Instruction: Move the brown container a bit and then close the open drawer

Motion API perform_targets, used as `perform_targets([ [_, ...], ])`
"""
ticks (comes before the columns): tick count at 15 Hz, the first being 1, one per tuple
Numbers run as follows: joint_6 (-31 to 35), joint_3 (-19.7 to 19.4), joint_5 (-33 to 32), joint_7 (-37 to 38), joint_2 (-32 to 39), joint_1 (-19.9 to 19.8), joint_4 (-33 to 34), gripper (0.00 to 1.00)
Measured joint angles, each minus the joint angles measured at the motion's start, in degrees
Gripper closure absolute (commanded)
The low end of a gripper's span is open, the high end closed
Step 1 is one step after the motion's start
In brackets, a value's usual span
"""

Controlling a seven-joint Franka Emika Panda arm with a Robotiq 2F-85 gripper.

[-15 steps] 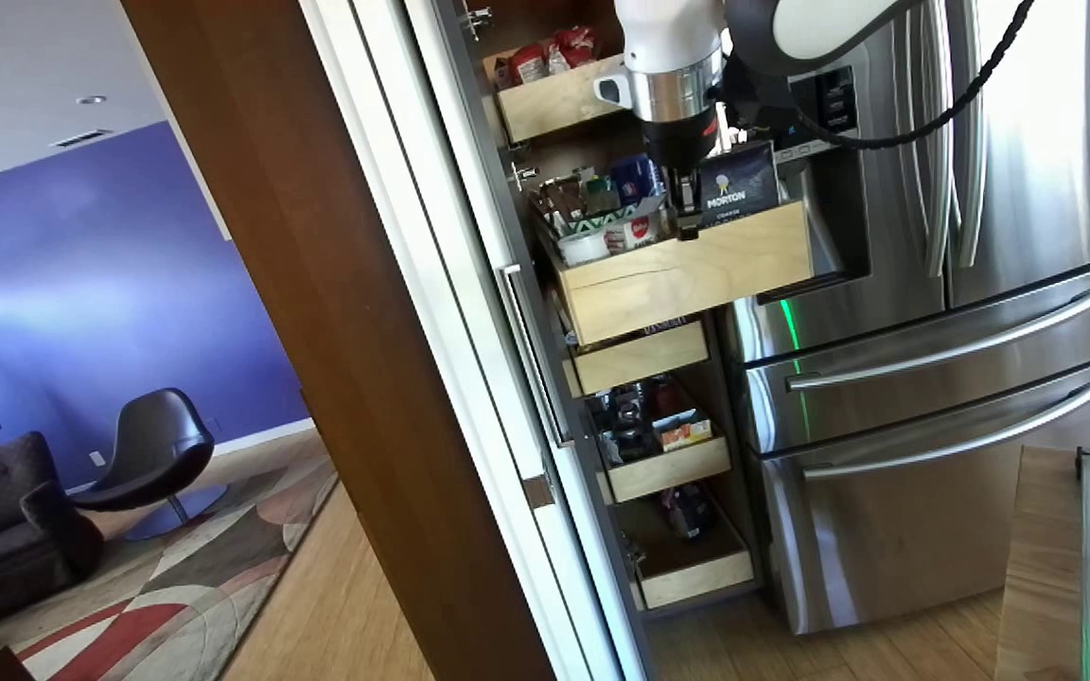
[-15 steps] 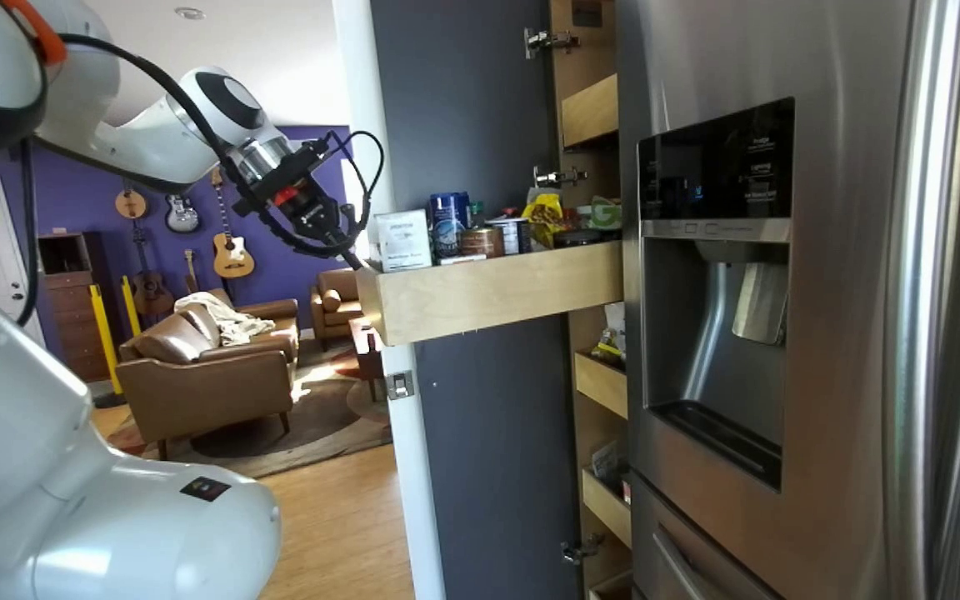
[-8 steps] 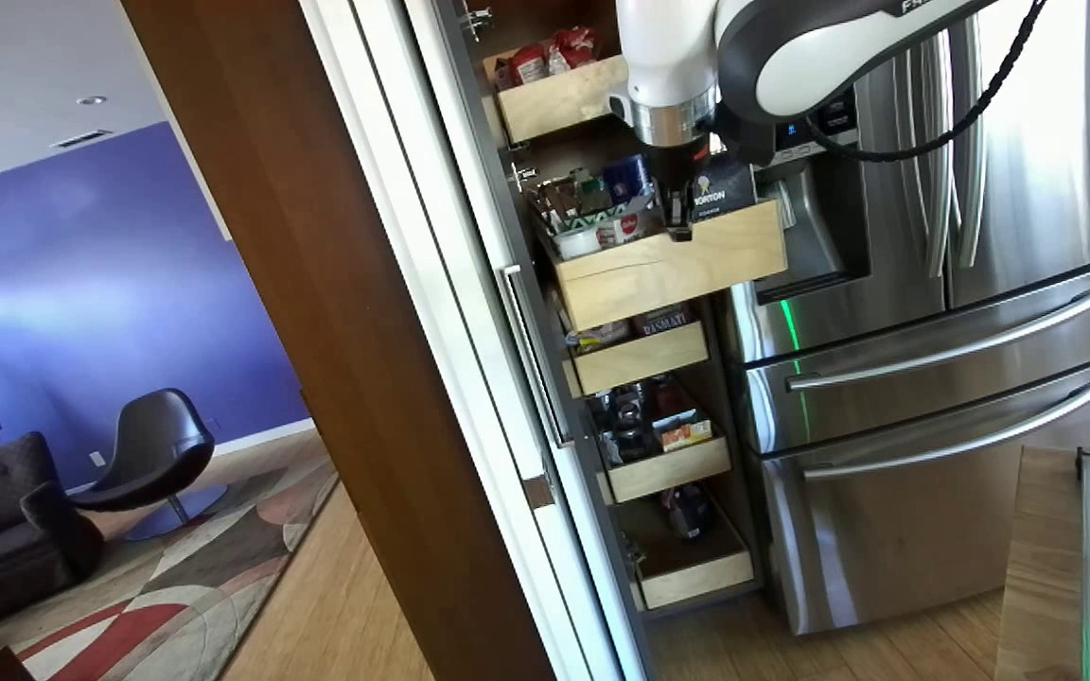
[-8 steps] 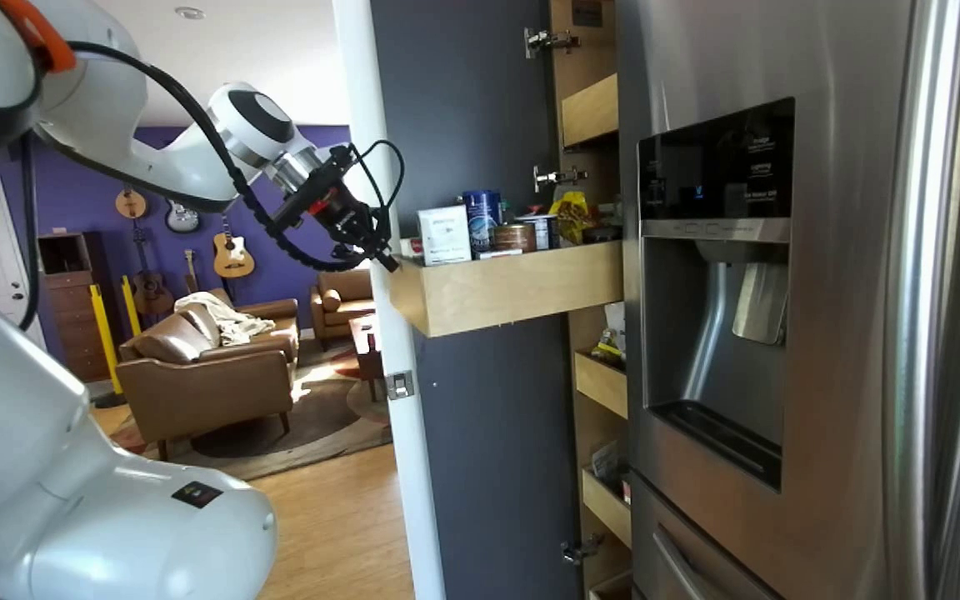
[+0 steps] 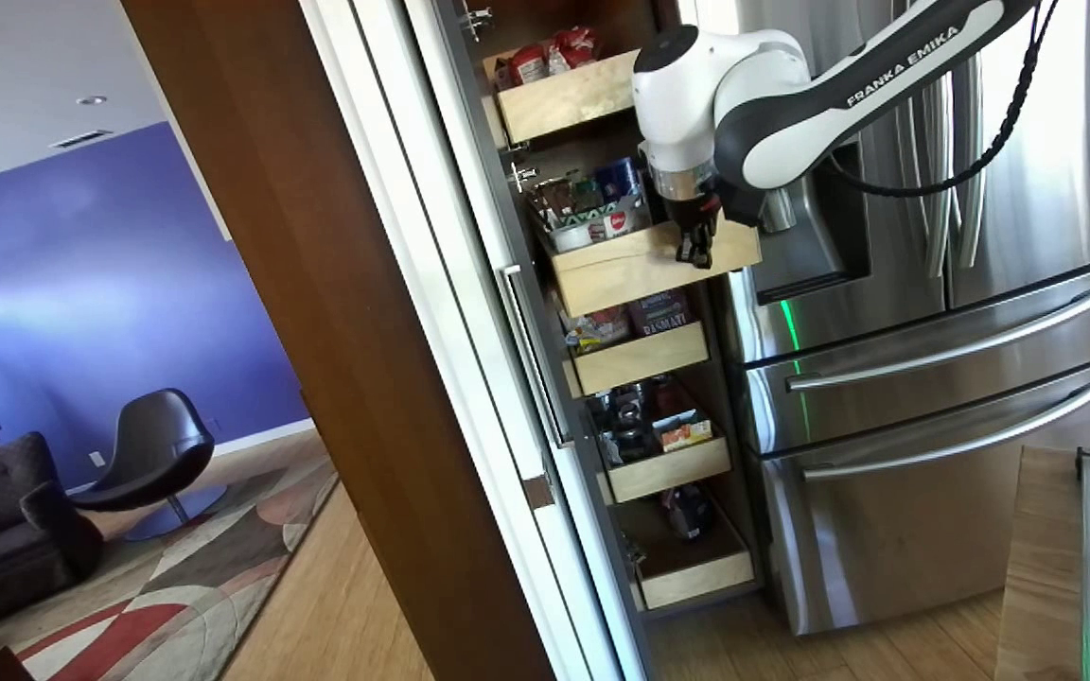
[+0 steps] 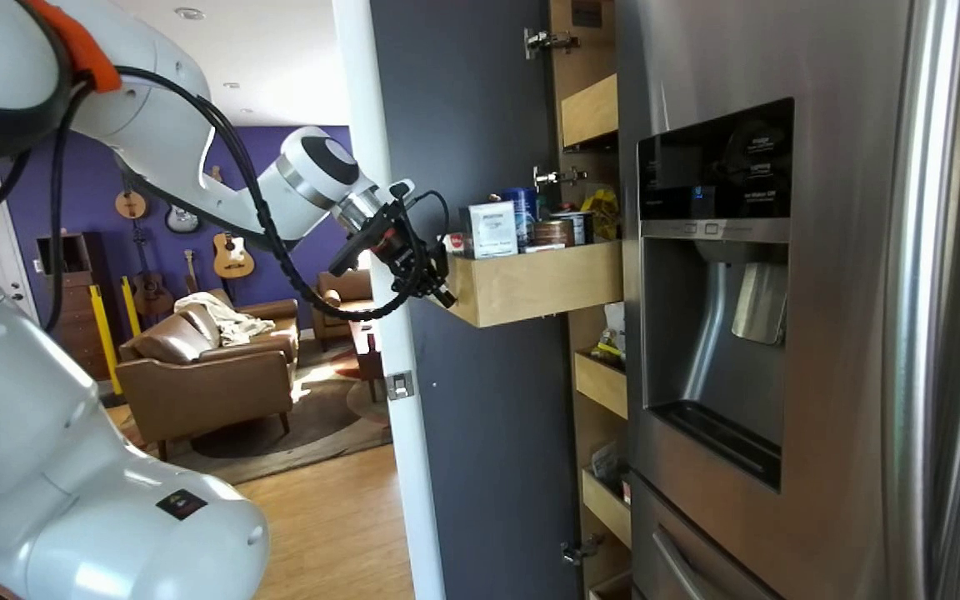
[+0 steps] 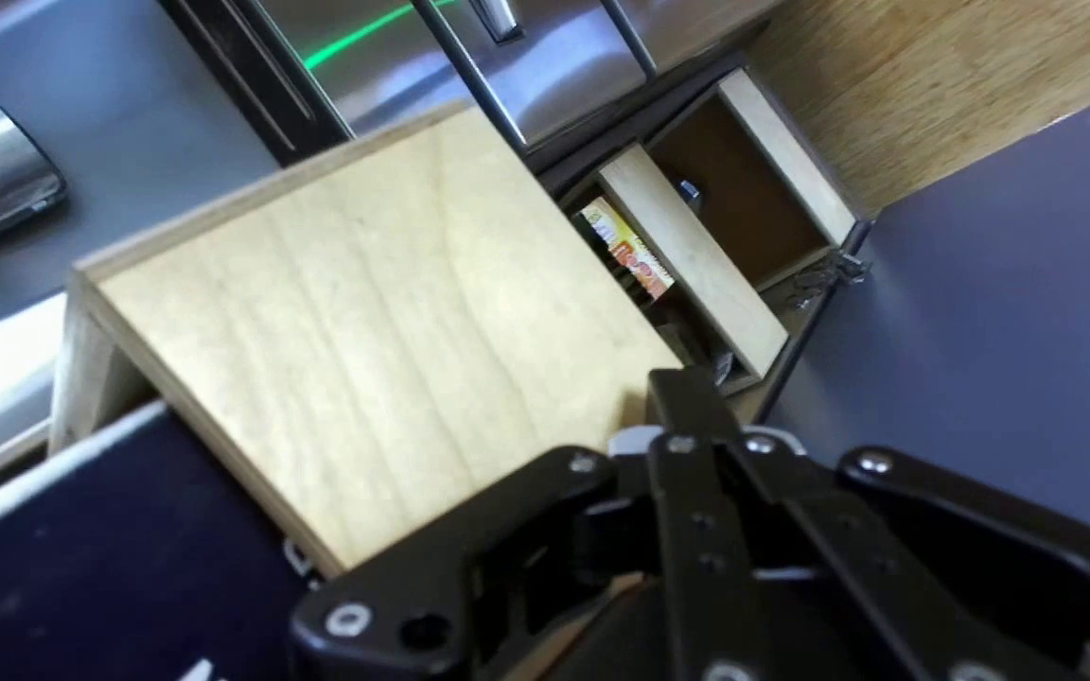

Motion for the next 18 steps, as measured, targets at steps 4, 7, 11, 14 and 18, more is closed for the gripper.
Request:
perform_targets([
  [4,2.7,-0.8,-4.9,7.7,0.4,-3.5,0.3,0.99],
  [7,4.5,-1.7,-5.5,8.9,1.1,-4.3,0.7,0.99],
  [11,4.5,-1.8,-5.5,9.1,1.2,-4.3,0.9,1.0],
  [14,4.5,-1.8,-5.5,9.1,1.3,-4.3,1.1,1.0],
  [18,4.5,-1.1,-6.7,12.3,4.2,-4.3,4.6,1.0],
])
